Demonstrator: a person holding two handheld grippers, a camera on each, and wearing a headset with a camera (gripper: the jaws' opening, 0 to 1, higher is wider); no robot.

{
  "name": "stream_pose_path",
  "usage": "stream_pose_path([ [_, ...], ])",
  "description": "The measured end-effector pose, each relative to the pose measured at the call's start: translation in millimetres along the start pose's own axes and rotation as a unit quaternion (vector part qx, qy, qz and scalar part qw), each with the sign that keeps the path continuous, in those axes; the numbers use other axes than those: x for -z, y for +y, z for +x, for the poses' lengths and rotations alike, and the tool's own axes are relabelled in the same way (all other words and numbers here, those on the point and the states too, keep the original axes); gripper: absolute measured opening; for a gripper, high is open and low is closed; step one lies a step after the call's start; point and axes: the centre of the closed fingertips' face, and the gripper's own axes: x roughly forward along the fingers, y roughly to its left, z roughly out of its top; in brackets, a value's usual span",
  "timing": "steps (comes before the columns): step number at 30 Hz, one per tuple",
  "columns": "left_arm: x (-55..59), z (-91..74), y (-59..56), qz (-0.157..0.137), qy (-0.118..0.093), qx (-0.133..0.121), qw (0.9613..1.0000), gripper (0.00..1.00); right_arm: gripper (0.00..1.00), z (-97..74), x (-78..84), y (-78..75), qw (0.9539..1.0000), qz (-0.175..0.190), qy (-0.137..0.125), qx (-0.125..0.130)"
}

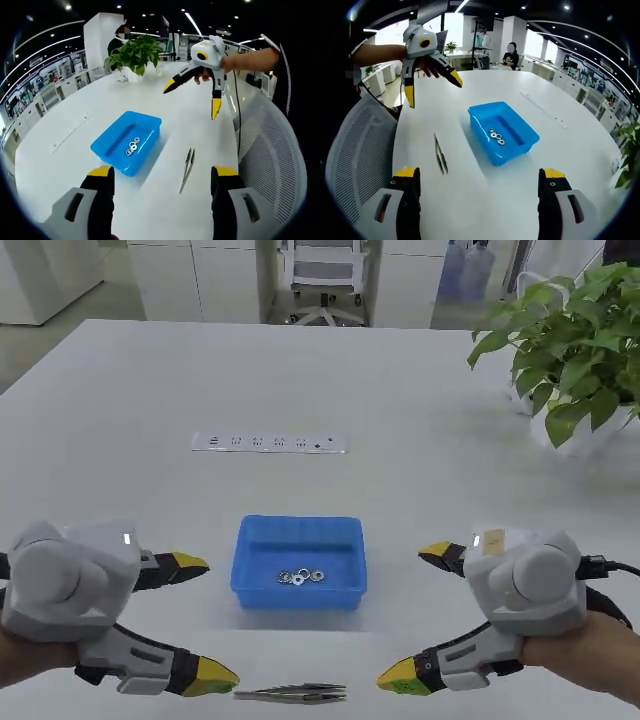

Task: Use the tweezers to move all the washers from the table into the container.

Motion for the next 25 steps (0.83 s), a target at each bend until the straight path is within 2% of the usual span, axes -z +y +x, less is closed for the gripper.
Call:
stream_pose_path([
  [8,-2.1,-1.7,-1.2,-0.023,-0.005,-0.002,0.9997,0.99,1.0,-8.5,7.0,3.0,0.9999,0.016,-0.001,-0.003],
  [15,-8.5,-5.9,3.6,-0.015,-0.015,-0.014,0.9997,0.99,1.0,-15.0,8.5,2.3,0.9997,0.023,-0.005,0.003],
  [25,-6.7,-9.7,5.5,-0.004,-0.005,-0.014,0.9999,0.99,1.0,-21.1,10.4,0.0,0.9998,0.02,-0.004,0.009],
])
